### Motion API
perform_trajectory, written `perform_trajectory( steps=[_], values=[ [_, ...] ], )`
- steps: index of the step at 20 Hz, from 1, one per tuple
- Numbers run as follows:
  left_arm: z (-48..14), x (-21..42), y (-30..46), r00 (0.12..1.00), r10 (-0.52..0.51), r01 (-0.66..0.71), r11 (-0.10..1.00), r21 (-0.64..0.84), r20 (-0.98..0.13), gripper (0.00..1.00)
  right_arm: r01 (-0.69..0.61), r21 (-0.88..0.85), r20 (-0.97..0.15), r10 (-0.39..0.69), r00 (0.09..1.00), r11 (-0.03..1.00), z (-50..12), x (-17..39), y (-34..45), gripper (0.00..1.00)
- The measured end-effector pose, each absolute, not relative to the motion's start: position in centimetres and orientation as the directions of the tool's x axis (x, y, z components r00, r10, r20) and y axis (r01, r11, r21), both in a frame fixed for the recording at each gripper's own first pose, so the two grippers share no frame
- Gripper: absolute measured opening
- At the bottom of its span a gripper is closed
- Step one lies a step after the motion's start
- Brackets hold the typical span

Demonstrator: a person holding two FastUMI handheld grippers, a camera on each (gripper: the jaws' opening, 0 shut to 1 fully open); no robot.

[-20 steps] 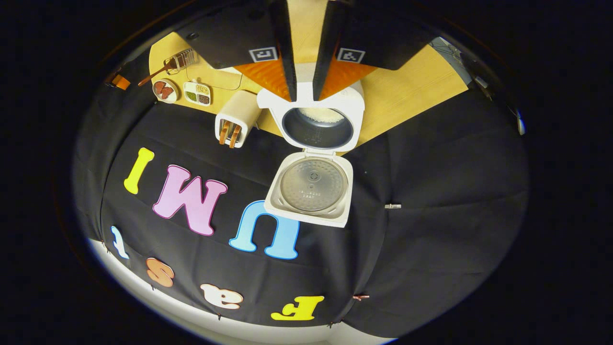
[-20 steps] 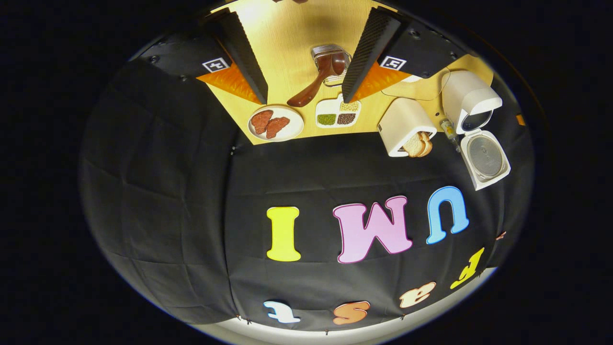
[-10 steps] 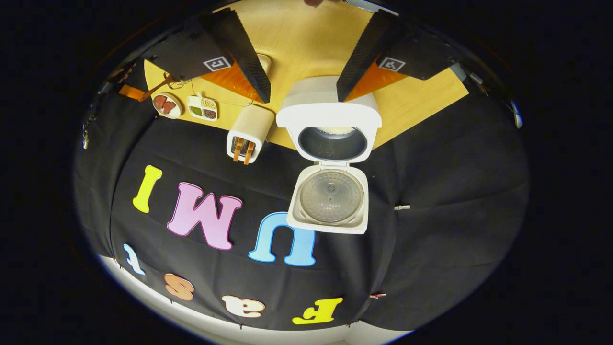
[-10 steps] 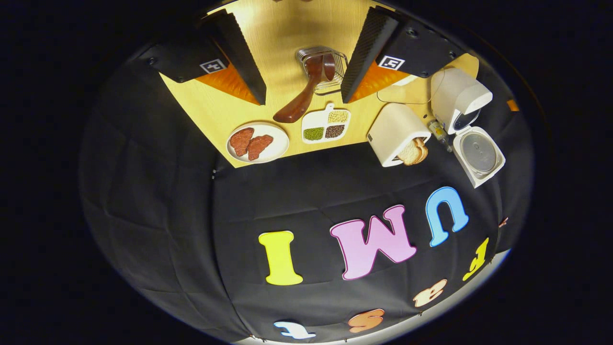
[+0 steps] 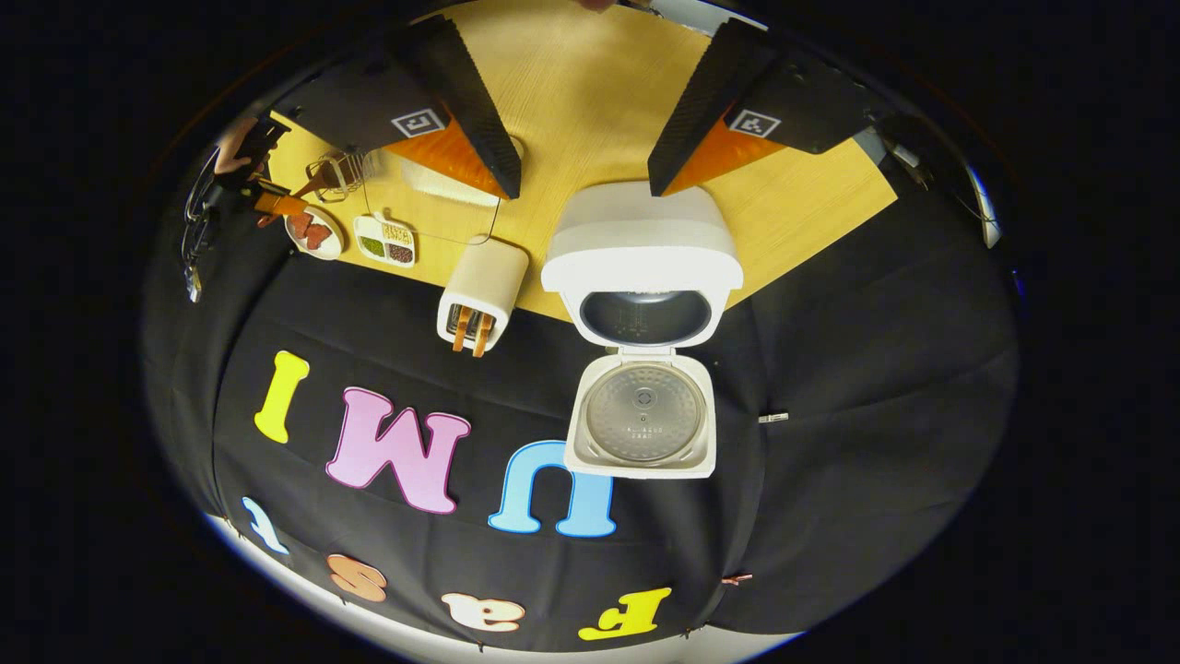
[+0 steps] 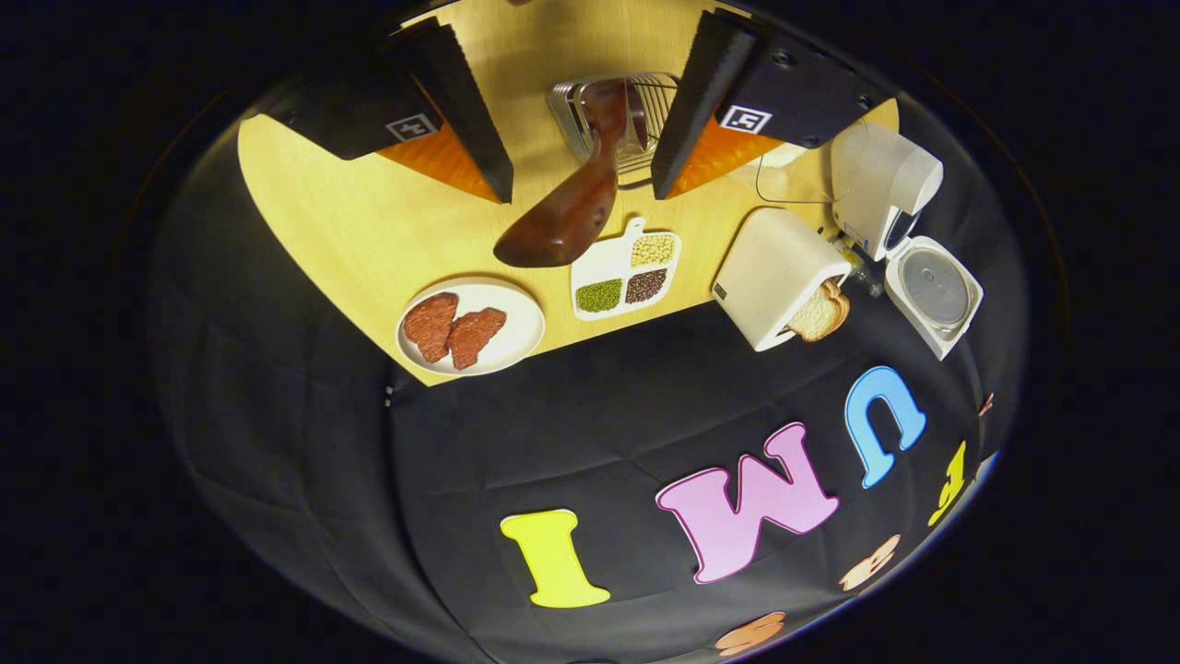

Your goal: Close the left gripper, press the button to open the rice cooker; take a wooden spoon from the chopstick holder with the right hand, scoop a spoonful of rice and pour it into the rice cooker, then put the wooden spoon back into the chopstick holder.

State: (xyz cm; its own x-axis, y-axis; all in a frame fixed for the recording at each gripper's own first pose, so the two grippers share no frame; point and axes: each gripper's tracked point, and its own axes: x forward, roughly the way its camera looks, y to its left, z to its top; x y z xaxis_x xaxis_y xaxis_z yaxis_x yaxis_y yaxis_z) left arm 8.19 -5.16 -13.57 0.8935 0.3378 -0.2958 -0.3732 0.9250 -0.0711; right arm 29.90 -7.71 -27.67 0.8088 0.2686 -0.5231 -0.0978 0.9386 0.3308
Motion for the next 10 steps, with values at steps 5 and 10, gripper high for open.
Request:
perform_trajectory(
  steps=[5, 10],
  values=[
    [-16.9, 6.5, -5.9, 0.87, 0.338, -0.396, 0.912, -0.102, -0.358, 0.96, -0.041, 0.405, -0.534, 0.273, 0.8, 0.913, -28.4, 32.0, -7.1, 0.49],
    [-18.3, 5.8, -6.1, 0.863, 0.335, -0.415, 0.896, -0.156, -0.378, 0.96, -0.014, 0.407, -0.547, 0.256, 0.797, 0.913, -28.2, 32.4, -6.8, 0.3]
  ],
)
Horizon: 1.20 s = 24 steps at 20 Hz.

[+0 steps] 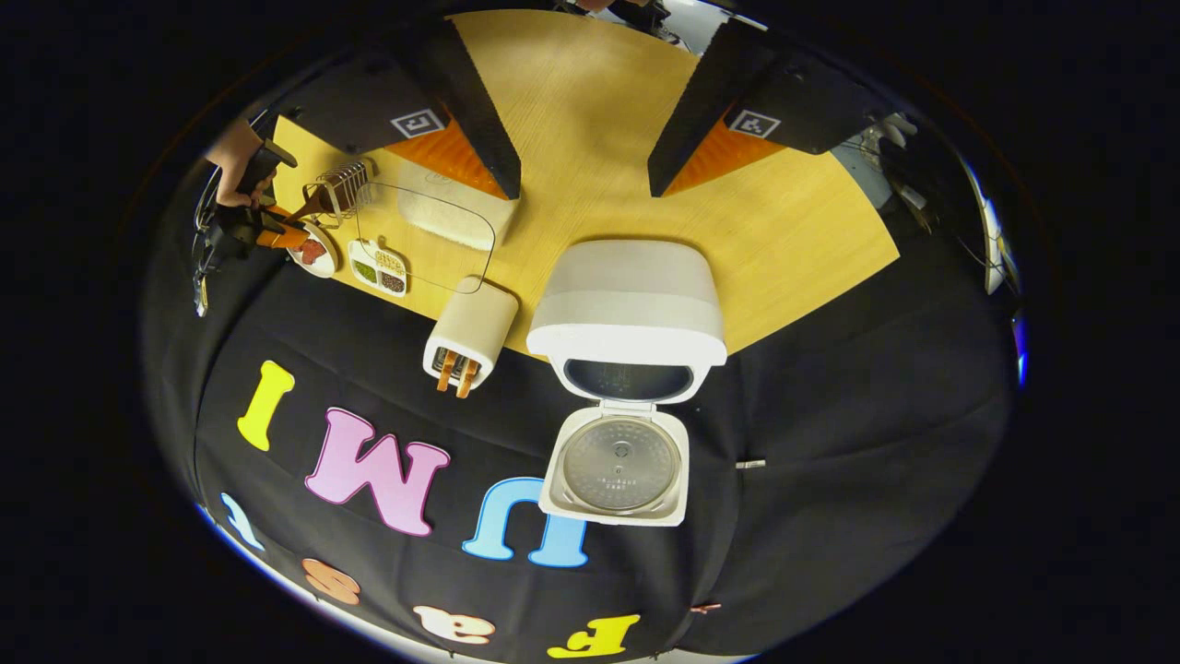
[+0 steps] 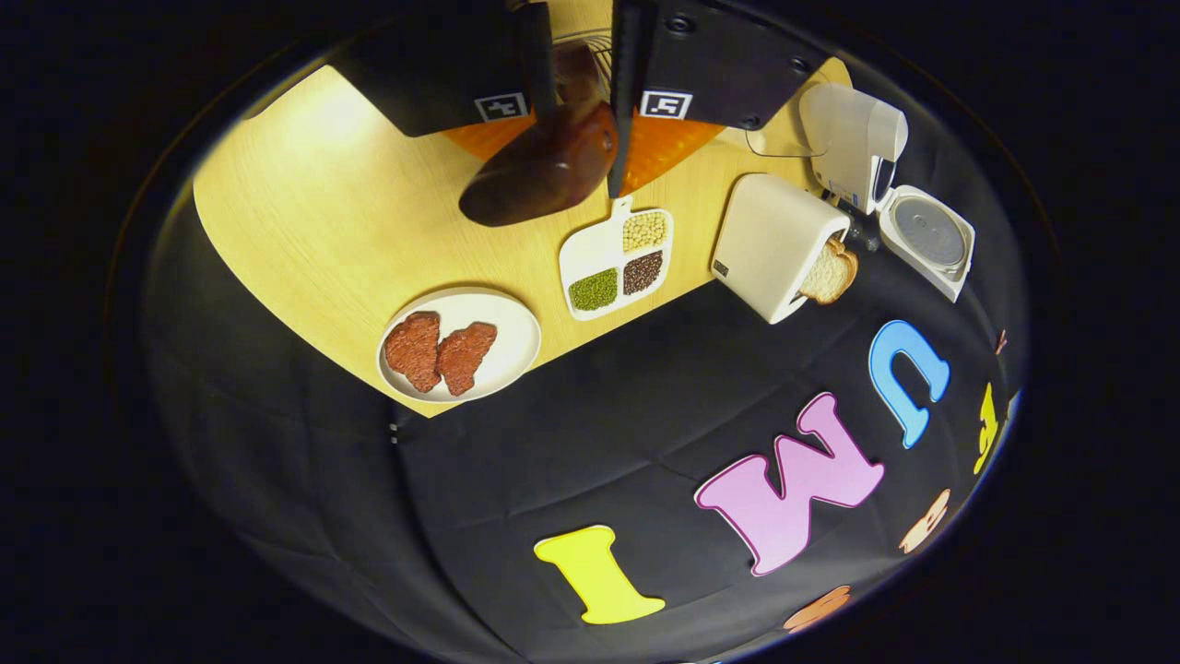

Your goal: Close the left gripper, press the button to open the rice cooker; take a wooden spoon from the chopstick holder with the right hand, scoop a spoonful of rice and pour it into the rice cooker, then put the wooden spoon back into the chopstick holder.

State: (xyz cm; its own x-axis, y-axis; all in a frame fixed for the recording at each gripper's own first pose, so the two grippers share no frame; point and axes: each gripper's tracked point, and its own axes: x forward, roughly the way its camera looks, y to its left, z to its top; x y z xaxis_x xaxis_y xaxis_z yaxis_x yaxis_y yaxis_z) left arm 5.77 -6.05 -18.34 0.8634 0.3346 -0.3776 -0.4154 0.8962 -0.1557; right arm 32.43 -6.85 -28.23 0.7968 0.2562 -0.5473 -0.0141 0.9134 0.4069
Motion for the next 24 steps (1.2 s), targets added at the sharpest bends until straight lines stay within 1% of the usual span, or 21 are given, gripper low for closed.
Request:
perform_trajectory(
  steps=[1, 2, 5, 8, 12, 13, 14, 15, 16, 18, 22, 24],
  values=[
    [-18.4, 5.8, -6.1, 0.867, 0.33, -0.412, 0.896, -0.164, -0.373, 0.96, -0.019, 0.399, -0.544, 0.253, 0.8, 0.917, -27.9, 32.1, -6.9, 0.23],
    [-18.3, 5.8, -6.0, 0.872, 0.324, -0.405, 0.899, -0.169, -0.367, 0.96, -0.031, 0.386, -0.538, 0.252, 0.804, 0.922, -27.6, 32.1, -6.9, 0.25],
    [-18.0, 5.7, -5.4, 0.887, 0.307, -0.379, 0.911, -0.163, -0.345, 0.96, -0.027, 0.365, -0.519, 0.228, 0.824, 0.931, -25.5, 31.5, -6.6, 0.23],
    [-17.6, 5.3, -4.4, 0.9, 0.284, -0.354, 0.919, -0.174, -0.332, 0.96, -0.04, 0.315, -0.466, 0.191, 0.864, 0.948, -21.8, 31.5, -6.2, 0.23],
    [-17.0, 4.6, -2.3, 0.919, 0.261, -0.326, 0.924, -0.197, -0.296, 0.96, -0.07, 0.301, -0.398, 0.192, 0.897, 0.951, -16.8, 30.8, -3.8, 0.23],
    [-17.1, 4.3, -1.8, 0.922, 0.251, -0.318, 0.926, -0.206, -0.296, 0.96, -0.08, 0.306, -0.381, 0.199, 0.903, 0.949, -15.8, 30.5, -3.0, 0.18],
    [-17.4, 4.0, -1.2, 0.923, 0.245, -0.313, 0.927, -0.207, -0.297, 0.96, -0.091, 0.309, -0.365, 0.206, 0.908, 0.947, -14.9, 30.2, -2.0, 0.23],
    [-17.4, 3.7, -0.5, 0.921, 0.248, -0.313, 0.931, -0.19, -0.301, 0.96, -0.1, 0.309, -0.353, 0.212, 0.911, 0.946, -14.2, 29.9, -1.1, 0.18],
    [-17.5, 3.5, 0.0, 0.923, 0.247, -0.304, 0.938, -0.167, -0.294, 0.96, -0.114, 0.308, -0.341, 0.222, 0.914, 0.944, -13.6, 29.6, 0.0, 0.23],
    [-17.1, 3.6, 0.4, 0.933, 0.228, -0.275, 0.951, -0.141, -0.279, 0.96, -0.159, 0.301, -0.322, 0.257, 0.911, 0.94, -13.1, 29.1, 2.8, 0.23],
    [-17.5, 4.0, 1.2, 0.936, 0.193, -0.247, 0.956, -0.158, -0.293, 0.96, -0.269, 0.256, -0.303, 0.341, 0.89, 0.929, -13.9, 28.4, 8.4, 0.23],
    [-17.9, 4.4, 1.5, 0.935, 0.179, -0.233, 0.961, -0.151, -0.305, 0.96, -0.288, 0.223, -0.303, 0.347, 0.887, 0.931, -15.4, 28.8, 10.1, 0.23]
  ],
)
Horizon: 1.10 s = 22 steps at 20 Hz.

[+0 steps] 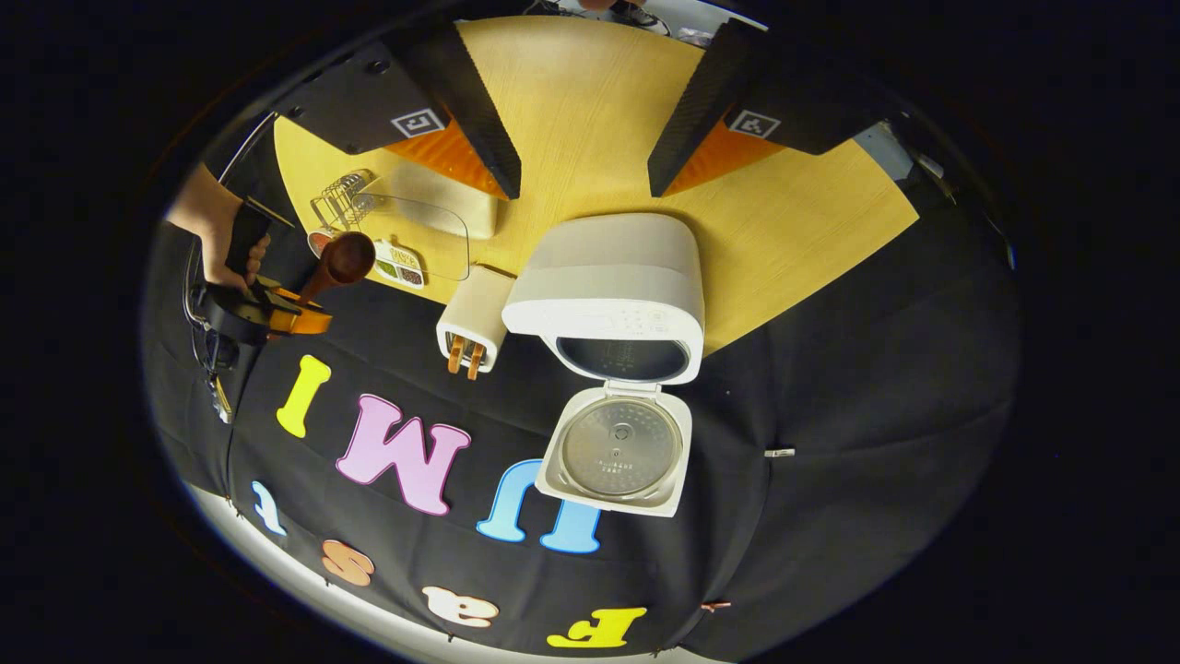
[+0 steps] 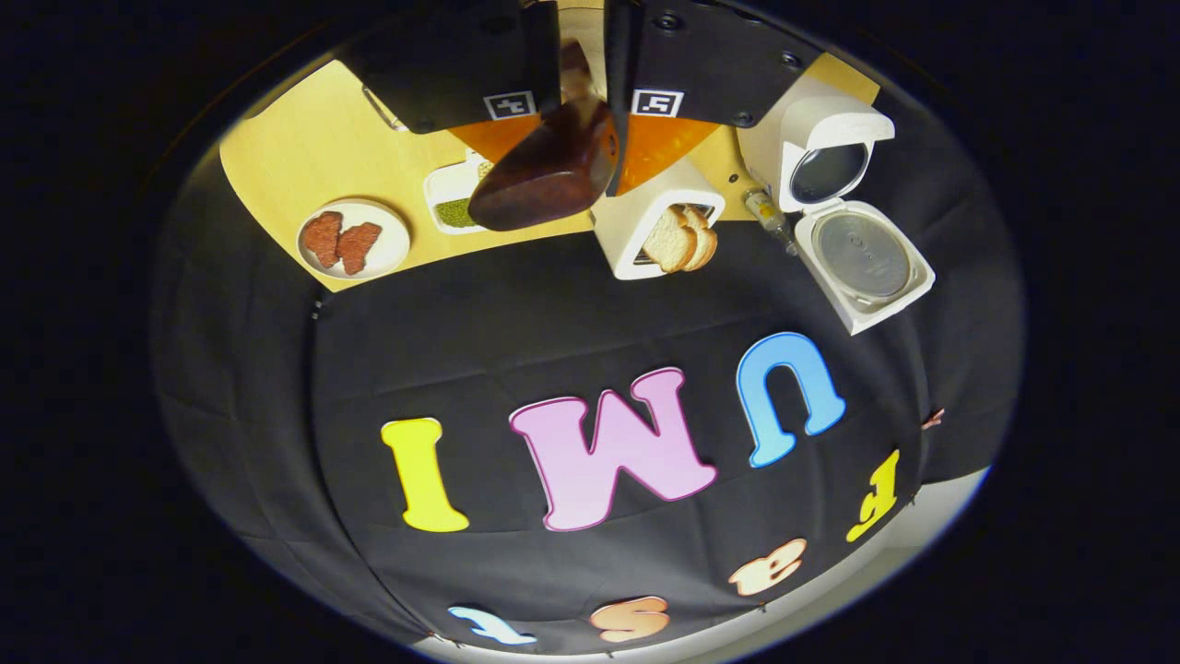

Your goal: Close the left gripper, press the button to open the rice cooker; take a wooden spoon from the chopstick holder with the right hand, scoop a spoonful of rice and pour it into the rice cooker, then put the wooden spoon back into the chopstick holder.

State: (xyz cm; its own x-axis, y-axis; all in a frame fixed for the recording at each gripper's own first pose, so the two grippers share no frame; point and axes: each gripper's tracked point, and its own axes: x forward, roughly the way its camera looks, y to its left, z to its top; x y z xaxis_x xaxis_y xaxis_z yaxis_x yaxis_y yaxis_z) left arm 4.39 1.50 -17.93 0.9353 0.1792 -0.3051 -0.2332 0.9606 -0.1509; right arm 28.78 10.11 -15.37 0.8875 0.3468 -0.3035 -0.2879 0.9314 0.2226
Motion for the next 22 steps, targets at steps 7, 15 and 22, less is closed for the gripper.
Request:
perform_trajectory(
  steps=[7, 15, 22],
  values=[
    [-20.4, 6.3, 3.6, 0.924, 0.142, -0.202, 0.97, -0.136, -0.356, 0.96, -0.309, 0.072, -0.342, 0.314, 0.886, 0.948, -22.6, 29.6, 12.8, 0.23],
    [-22.8, 6.1, 5.7, 0.909, 0.144, -0.244, 0.945, -0.219, -0.391, 0.96, -0.272, 0.024, -0.377, 0.261, 0.889, 0.962, -27.7, 28.6, 14.5, 0.23],
    [-23.9, 4.6, 7.7, 0.893, 0.176, -0.303, 0.916, -0.264, -0.415, 0.96, -0.287, 0.194, -0.443, 0.344, 0.828, 0.938, -28.6, 25.1, 20.5, 0.23]
  ],
)
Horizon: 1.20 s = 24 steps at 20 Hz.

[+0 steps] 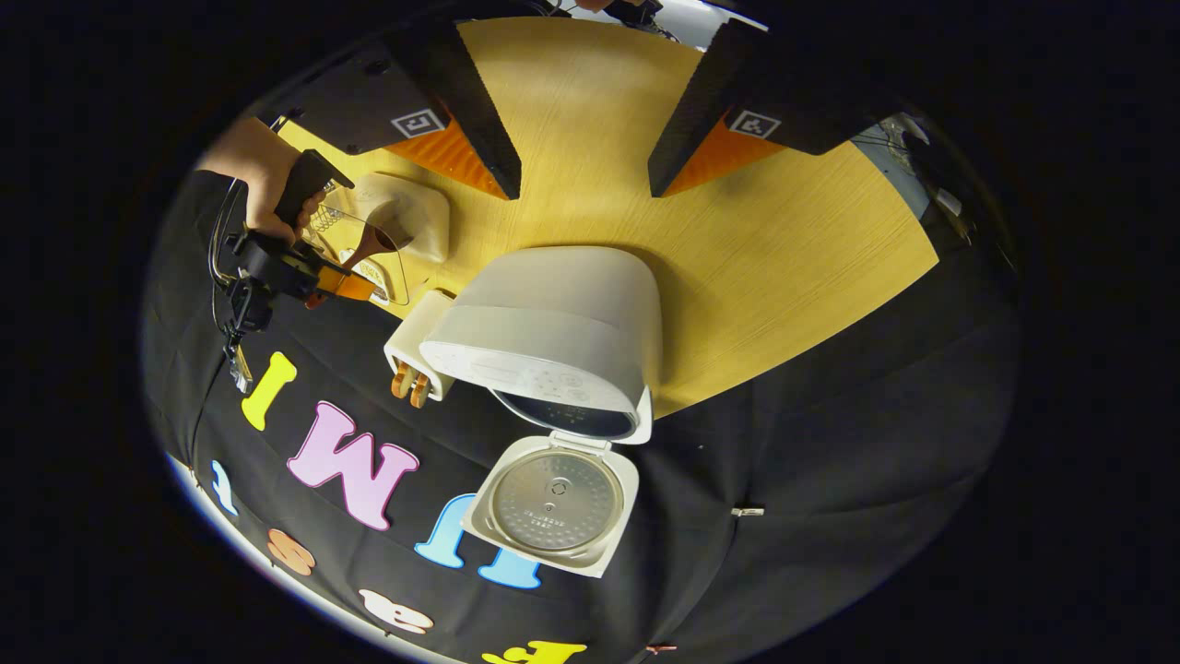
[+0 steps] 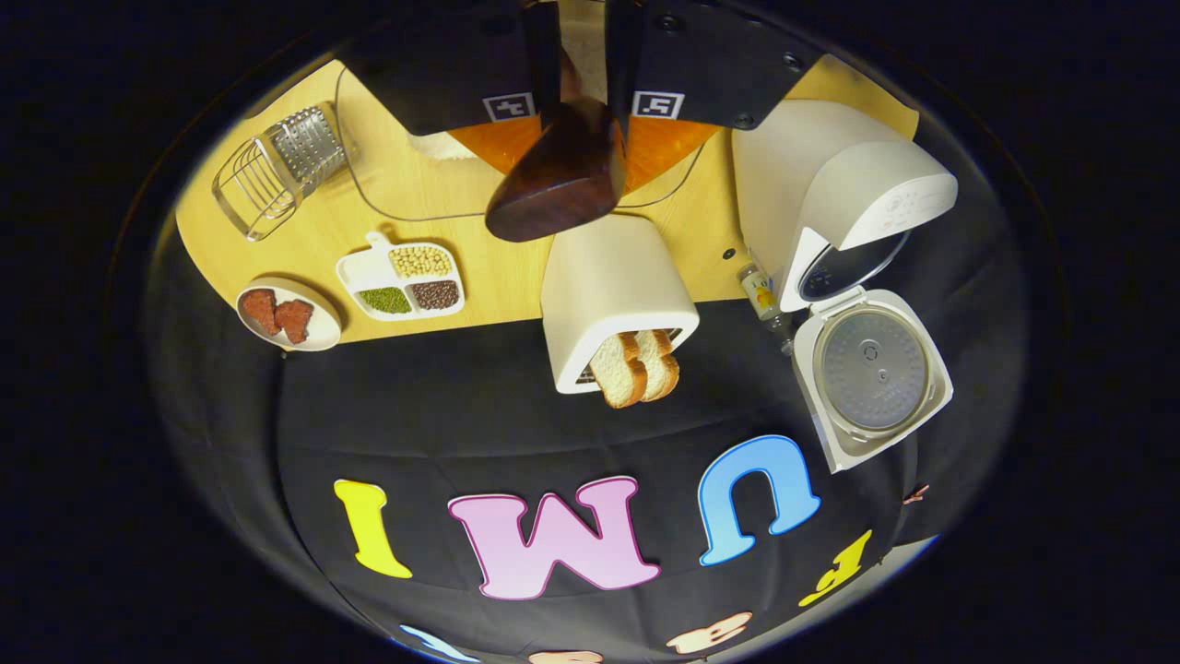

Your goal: Close the left gripper, press the button to open the rice cooker; take a wooden spoon from the chopstick holder with the right hand, scoop a spoonful of rice and pour it into the rice cooker, then put the wooden spoon back into the chopstick holder.

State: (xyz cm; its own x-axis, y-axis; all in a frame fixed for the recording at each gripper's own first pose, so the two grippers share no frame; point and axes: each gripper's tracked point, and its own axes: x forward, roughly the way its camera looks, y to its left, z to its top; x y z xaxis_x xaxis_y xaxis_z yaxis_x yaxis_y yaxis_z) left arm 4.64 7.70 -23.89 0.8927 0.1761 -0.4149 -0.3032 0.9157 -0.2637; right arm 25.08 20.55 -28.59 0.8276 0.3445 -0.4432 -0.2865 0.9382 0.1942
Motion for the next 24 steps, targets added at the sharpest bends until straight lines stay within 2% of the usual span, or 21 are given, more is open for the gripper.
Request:
perform_trajectory(
  steps=[1, 2, 3, 5, 6, 7, 11, 13, 14, 18, 24],
  values=[
    [-24.0, 4.4, 7.7, 0.891, 0.177, -0.307, 0.913, -0.27, -0.417, 0.96, -0.274, 0.215, -0.455, 0.344, 0.822, 0.938, -28.7, 24.9, 20.7, 0.23],
    [-24.0, 4.2, 7.7, 0.89, 0.177, -0.311, 0.909, -0.277, -0.42, 0.96, -0.255, 0.244, -0.468, 0.344, 0.814, 0.936, -28.8, 24.8, 20.9, 0.19],
    [-24.1, 4.0, 7.7, 0.89, 0.176, -0.313, 0.907, -0.282, -0.421, 0.96, -0.231, 0.279, -0.483, 0.344, 0.805, 0.932, -28.9, 24.9, 20.8, 0.23],
    [-24.1, 3.8, 7.6, 0.89, 0.175, -0.313, 0.906, -0.286, -0.42, 0.96, -0.166, 0.36, -0.517, 0.345, 0.783, 0.918, -29.3, 25.0, 20.6, 0.23],
    [-23.9, 3.7, 7.6, 0.892, 0.172, -0.309, 0.907, -0.285, -0.418, 0.96, -0.132, 0.397, -0.533, 0.345, 0.773, 0.908, -29.4, 25.0, 20.4, 0.19],
    [-23.9, 3.6, 7.5, 0.892, 0.171, -0.306, 0.91, -0.281, -0.417, 0.96, -0.1, 0.429, -0.546, 0.347, 0.762, 0.898, -29.5, 25.1, 20.1, 0.23],
    [-22.9, 3.9, 7.4, 0.897, 0.166, -0.293, 0.917, -0.271, -0.409, 0.96, 0.002, 0.519, -0.599, 0.362, 0.714, 0.855, -29.8, 24.6, 20.0, 0.23],
    [-21.4, 4.0, 7.2, 0.908, 0.148, -0.289, 0.898, -0.332, -0.391, 0.96, 0.065, 0.559, -0.623, 0.367, 0.691, 0.827, -29.8, 24.3, 19.5, 0.23],
    [-20.4, 4.0, 7.0, 0.917, 0.14, -0.285, 0.885, -0.368, -0.374, 0.99, 0.095, 0.584, -0.626, 0.374, 0.684, 0.806, -29.5, 24.3, 19.3, 0.23],
    [-18.6, 3.7, 7.5, 0.929, 0.153, -0.28, 0.886, -0.37, -0.337, 0.96, 0.188, 0.654, -0.623, 0.382, 0.682, 0.733, -27.8, 24.3, 17.4, 0.23],
    [-17.4, 1.8, 8.3, 0.935, 0.164, -0.272, 0.902, -0.337, -0.314, 0.96, 0.317, 0.7, -0.619, 0.321, 0.717, 0.64, -26.3, 24.0, 12.8, 0.23]
  ],
)
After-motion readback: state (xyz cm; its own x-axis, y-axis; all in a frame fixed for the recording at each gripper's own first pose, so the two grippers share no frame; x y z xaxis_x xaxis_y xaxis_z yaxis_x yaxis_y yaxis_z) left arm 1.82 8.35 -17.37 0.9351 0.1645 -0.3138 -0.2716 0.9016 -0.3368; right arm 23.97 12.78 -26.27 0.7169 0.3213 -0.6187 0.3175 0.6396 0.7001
